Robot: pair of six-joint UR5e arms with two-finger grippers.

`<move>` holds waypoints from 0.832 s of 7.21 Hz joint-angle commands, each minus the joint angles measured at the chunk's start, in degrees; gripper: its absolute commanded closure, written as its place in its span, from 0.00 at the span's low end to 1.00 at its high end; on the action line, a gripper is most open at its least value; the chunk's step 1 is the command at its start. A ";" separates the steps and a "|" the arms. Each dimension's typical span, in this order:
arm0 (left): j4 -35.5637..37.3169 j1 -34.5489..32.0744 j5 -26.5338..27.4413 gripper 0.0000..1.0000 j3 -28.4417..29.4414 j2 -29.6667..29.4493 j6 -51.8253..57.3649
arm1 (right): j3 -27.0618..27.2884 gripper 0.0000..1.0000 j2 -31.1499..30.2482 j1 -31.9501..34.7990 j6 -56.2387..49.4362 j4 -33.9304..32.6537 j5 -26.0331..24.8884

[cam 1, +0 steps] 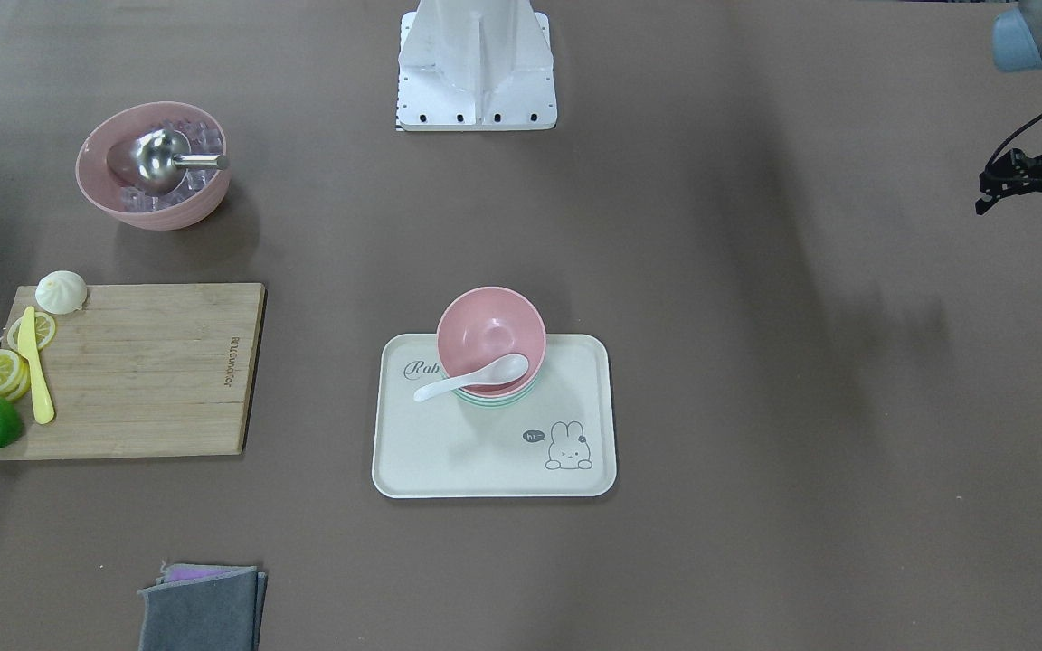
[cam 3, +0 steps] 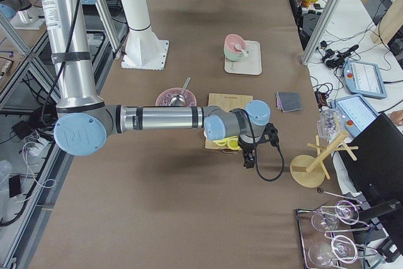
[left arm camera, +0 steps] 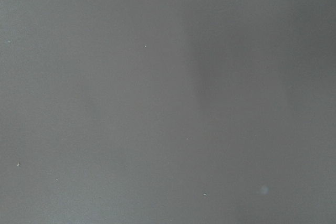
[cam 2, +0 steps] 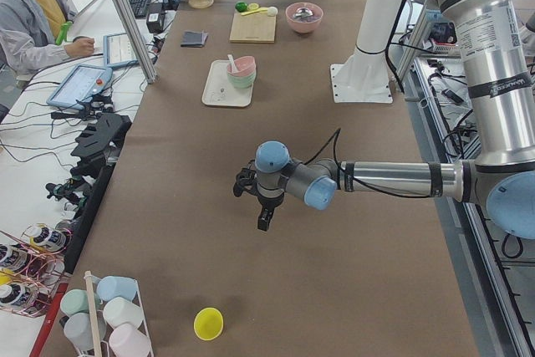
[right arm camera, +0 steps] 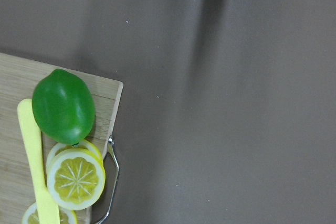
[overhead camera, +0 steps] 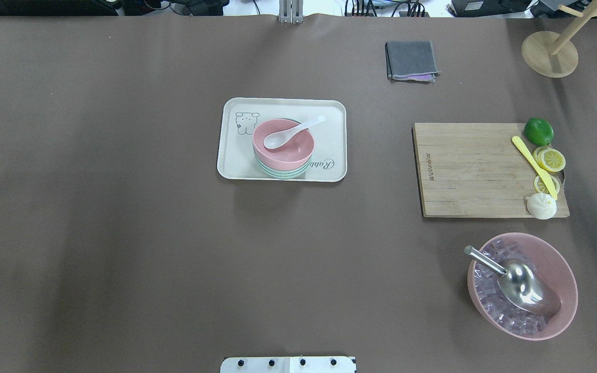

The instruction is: Stack pink bowl on green and place spoon

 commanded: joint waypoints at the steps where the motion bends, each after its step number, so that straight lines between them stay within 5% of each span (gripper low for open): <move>1: 0.30 -0.19 -0.02 0.02 0.69 -0.51 -0.06 | 0.10 0.00 0.04 0.06 0.00 -0.05 0.07; 6: 0.31 -0.46 -0.02 0.02 3.05 -2.70 -0.06 | 0.28 0.00 -0.22 0.06 0.00 -0.05 0.25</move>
